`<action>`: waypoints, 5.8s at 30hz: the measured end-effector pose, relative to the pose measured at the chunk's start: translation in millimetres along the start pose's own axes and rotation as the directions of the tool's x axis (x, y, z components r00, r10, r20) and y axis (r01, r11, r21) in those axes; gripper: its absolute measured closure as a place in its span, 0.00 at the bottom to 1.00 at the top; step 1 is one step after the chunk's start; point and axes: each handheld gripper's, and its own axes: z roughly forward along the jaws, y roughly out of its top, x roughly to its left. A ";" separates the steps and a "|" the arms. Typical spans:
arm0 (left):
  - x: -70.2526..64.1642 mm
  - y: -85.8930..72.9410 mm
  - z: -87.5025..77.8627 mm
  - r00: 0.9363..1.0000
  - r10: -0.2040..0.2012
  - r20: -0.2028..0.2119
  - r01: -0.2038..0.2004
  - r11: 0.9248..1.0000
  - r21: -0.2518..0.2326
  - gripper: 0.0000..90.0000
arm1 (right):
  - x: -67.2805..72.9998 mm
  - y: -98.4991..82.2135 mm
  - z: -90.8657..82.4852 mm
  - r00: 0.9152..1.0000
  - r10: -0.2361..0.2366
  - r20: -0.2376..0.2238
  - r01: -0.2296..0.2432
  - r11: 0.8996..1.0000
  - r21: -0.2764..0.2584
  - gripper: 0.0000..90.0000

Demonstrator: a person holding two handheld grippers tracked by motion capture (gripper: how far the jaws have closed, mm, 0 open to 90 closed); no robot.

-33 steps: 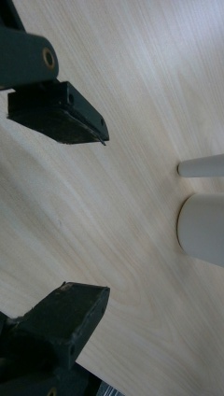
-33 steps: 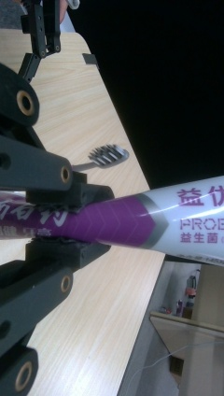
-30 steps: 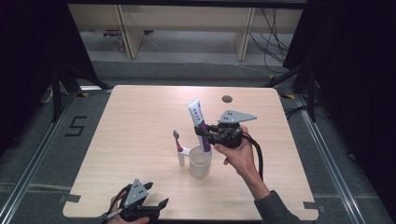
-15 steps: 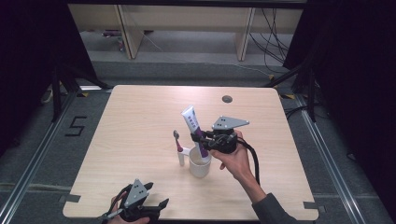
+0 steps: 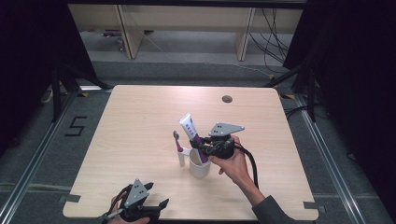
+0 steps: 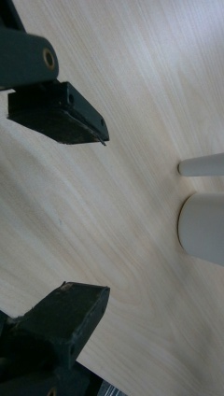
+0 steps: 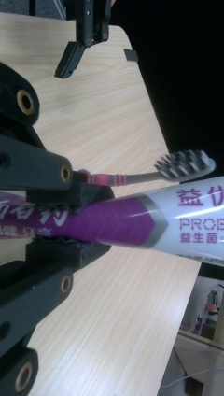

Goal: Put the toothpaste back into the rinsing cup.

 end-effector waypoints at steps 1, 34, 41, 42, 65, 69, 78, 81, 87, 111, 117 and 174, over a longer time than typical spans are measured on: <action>0.1 -0.1 -0.2 1.000 0.003 0.000 -0.003 1.000 0.001 0.23 | -0.1 -1.1 0.7 1.000 0.002 -0.003 -0.001 1.000 0.008 0.86; 0.1 0.4 -1.0 1.000 0.015 0.001 -0.015 1.000 0.013 0.23 | 3.6 -25.1 6.2 1.000 -0.014 -0.007 0.015 0.996 0.091 0.85; 0.0 0.3 -0.7 1.000 0.014 0.001 -0.014 1.000 0.015 0.23 | 3.0 -32.7 5.5 1.000 -0.017 -0.019 0.019 0.993 0.120 0.85; -0.1 0.2 -0.7 1.000 0.013 0.001 -0.013 1.000 0.016 0.23 | 2.0 -33.1 5.5 1.000 -0.020 -0.020 0.022 0.993 0.117 0.85; -1.5 -0.1 0.1 1.000 0.011 0.005 -0.011 1.000 0.008 0.23 | 4.6 -33.2 -1.2 1.000 0.016 0.005 -0.016 0.995 0.101 0.64; -0.7 0.2 -0.5 1.000 0.018 0.004 -0.018 1.000 0.017 0.24 | 2.5 -31.9 -3.1 1.000 0.007 0.004 -0.008 0.997 0.078 0.61; -0.8 0.2 -0.1 1.000 0.014 0.005 -0.014 1.000 0.014 0.24 | 1.8 -25.2 -14.8 1.000 0.001 0.011 -0.001 0.999 0.051 0.57; -0.7 0.0 -0.5 1.000 0.019 0.005 -0.019 1.000 0.017 0.24 | 0.6 -24.2 -19.2 1.000 -0.003 0.017 0.002 0.999 0.047 0.56; -0.4 0.2 -0.4 1.000 0.019 0.004 -0.019 1.000 0.017 0.24 | -2.7 -23.4 -29.5 1.000 0.015 0.028 -0.016 0.999 0.038 0.54; 0.6 0.5 0.3 1.000 0.006 -0.004 -0.006 1.000 0.005 0.21 | -24.0 -46.8 -70.8 0.986 0.121 0.114 -0.122 0.992 0.008 0.33; 0.6 1.0 0.2 1.000 0.010 -0.006 -0.010 1.000 0.015 0.20 | -27.5 -54.3 -83.0 0.978 0.160 0.137 -0.162 0.987 0.005 0.30; 0.7 -1.9 -1.7 1.000 0.012 -0.021 -0.012 1.000 0.027 0.19 | -19.8 -119.9 -145.4 0.956 0.185 0.228 -0.205 0.977 0.065 0.19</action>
